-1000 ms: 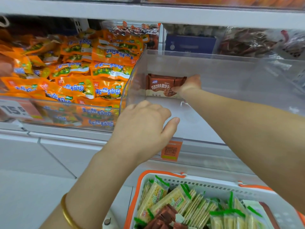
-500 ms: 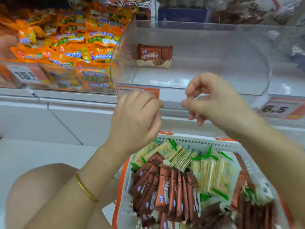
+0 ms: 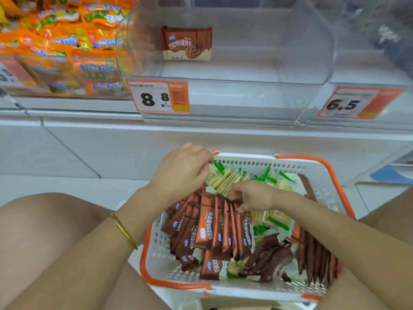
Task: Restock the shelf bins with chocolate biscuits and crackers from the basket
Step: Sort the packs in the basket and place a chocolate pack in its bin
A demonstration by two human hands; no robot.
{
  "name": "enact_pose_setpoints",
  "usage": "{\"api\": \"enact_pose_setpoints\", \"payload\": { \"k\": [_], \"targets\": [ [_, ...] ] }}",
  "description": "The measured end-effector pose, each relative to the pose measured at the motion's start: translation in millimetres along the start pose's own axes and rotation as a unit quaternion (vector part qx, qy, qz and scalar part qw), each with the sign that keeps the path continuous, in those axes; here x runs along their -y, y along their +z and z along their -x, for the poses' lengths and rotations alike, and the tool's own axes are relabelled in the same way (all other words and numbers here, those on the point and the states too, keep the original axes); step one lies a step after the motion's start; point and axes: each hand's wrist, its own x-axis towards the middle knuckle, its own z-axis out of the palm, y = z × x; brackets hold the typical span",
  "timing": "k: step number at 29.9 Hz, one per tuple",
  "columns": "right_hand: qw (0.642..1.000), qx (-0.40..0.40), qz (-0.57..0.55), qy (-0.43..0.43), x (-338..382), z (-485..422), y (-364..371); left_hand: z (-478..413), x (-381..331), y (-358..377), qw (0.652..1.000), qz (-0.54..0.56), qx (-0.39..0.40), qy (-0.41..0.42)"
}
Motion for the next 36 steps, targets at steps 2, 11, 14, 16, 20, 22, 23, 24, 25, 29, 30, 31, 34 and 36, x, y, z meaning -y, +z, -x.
{"api": "enact_pose_setpoints", "payload": {
  "k": [2, 11, 14, 16, 20, 22, 23, 24, 25, 29, 30, 31, 34, 36],
  "targets": [
    [1.0, -0.002, -0.01, 0.002, -4, -1, 0, -3, -1, 1, 1.0, 0.01, -0.006, 0.001],
    [0.997, -0.029, -0.069, -0.018, 8, 19, -50, -6, -3, 10, 0.983, 0.17, 0.05, -0.046],
    [0.993, -0.061, -0.096, -0.038, 33, 33, -83, -4, -8, 5, 0.96, 0.242, 0.126, -0.069],
    [0.986, -0.097, -0.123, -0.062, 52, 45, -104, -3, -9, 0, 0.945, 0.277, 0.155, -0.076],
    [0.953, -0.216, -0.184, -0.105, 88, 68, -139, -3, -6, -39, 0.932, 0.34, 0.09, -0.082],
    [0.939, -0.234, -0.209, -0.138, 105, 77, -154, -5, -5, -73, 0.938, 0.335, 0.051, -0.076],
    [0.937, -0.226, -0.219, -0.15, 114, 81, -161, -8, -5, -91, 0.943, 0.323, 0.033, -0.07],
    [0.937, -0.218, -0.221, -0.158, 123, 84, -169, -10, -4, -108, 0.947, 0.313, 0.017, -0.064],
    [0.938, -0.219, -0.216, -0.16, 130, 85, -177, -14, -3, -125, 0.95, 0.306, 0.003, -0.061],
    [0.91, -0.289, -0.268, -0.133, 146, 70, -229, -38, 14, -168, 0.958, 0.229, -0.154, -0.082],
    [0.896, -0.303, -0.304, -0.115, 144, 61, -243, -44, 23, -172, 0.95, 0.205, -0.216, -0.094],
    [0.883, -0.316, -0.334, -0.095, 142, 49, -256, -50, 32, -173, 0.943, 0.167, -0.268, -0.102],
    [0.873, -0.343, -0.347, -0.018, 129, -6, -279, -64, 54, -158, 0.959, 0.021, -0.27, -0.088],
    [0.883, -0.335, -0.328, 0.023, 121, -50, -280, -72, 60, -143, 0.977, -0.023, -0.205, -0.059]
  ]
}}
